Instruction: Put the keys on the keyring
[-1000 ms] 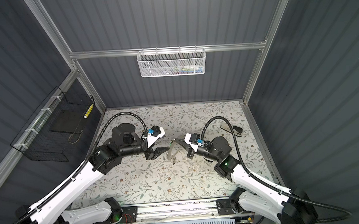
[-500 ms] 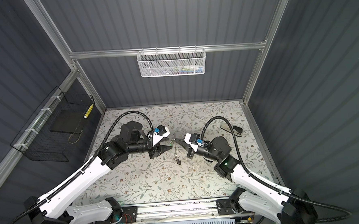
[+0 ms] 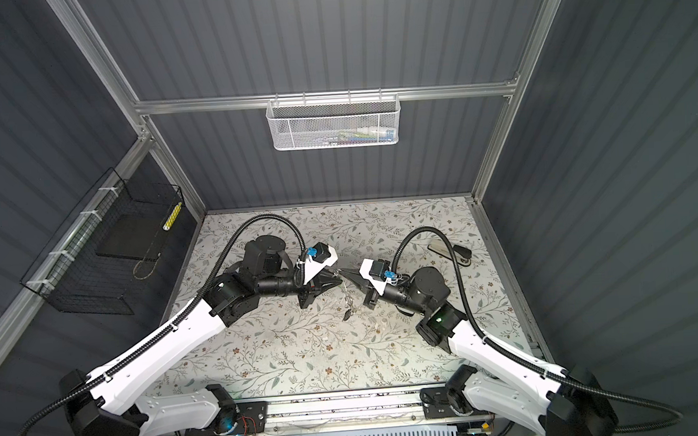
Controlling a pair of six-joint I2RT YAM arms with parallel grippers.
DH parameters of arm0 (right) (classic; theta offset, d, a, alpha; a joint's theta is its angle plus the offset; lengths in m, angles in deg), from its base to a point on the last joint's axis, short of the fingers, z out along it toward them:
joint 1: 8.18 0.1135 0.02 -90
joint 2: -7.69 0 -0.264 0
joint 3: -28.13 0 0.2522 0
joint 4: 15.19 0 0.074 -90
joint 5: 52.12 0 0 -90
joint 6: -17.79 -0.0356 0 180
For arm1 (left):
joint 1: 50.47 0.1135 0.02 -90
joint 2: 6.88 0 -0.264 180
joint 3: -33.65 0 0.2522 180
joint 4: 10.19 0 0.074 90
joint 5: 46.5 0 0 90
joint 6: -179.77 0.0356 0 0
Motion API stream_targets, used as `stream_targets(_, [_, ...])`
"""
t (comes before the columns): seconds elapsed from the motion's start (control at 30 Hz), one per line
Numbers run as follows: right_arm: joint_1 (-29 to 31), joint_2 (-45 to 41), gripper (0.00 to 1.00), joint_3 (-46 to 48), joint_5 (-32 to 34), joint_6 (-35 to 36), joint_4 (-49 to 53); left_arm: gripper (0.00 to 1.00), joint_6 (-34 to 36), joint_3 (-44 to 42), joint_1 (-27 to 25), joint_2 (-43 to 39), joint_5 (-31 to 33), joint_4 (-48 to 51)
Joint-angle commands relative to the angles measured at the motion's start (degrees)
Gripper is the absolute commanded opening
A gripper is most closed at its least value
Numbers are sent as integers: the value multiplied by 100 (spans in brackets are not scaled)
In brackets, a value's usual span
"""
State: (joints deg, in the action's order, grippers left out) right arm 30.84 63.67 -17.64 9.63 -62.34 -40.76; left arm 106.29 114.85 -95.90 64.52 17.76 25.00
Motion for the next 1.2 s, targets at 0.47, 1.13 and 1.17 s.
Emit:
stream_targets(0.47, [-13,-35,0,159,240,-235,-901,0,494,635,-36,368,-971,1057])
stream_targets(1.13, [-50,75,0,281,-36,-282,-1173,3,819,1214,-32,874,-1384,1839])
stream_targets(1.17, [-53,70,0,290,-44,-261,-1165,16,813,1206,-30,810,-1206,1826])
